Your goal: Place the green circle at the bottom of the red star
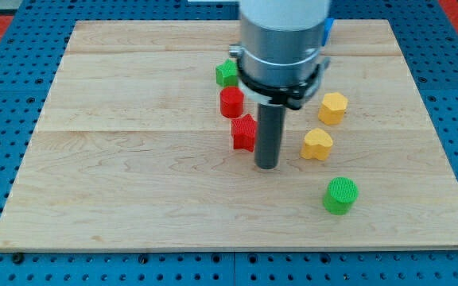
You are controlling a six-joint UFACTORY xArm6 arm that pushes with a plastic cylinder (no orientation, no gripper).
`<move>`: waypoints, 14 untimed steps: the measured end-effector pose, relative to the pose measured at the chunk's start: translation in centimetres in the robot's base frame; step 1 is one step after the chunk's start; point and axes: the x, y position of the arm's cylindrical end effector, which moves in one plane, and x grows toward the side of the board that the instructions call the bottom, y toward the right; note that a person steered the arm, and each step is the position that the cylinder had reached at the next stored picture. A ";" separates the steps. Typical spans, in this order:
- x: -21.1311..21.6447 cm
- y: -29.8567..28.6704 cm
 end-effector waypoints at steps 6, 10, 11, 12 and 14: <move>4.8 1.1; 11.4 15.7; 6.6 8.0; 2.2 0.8; 1.3 -1.9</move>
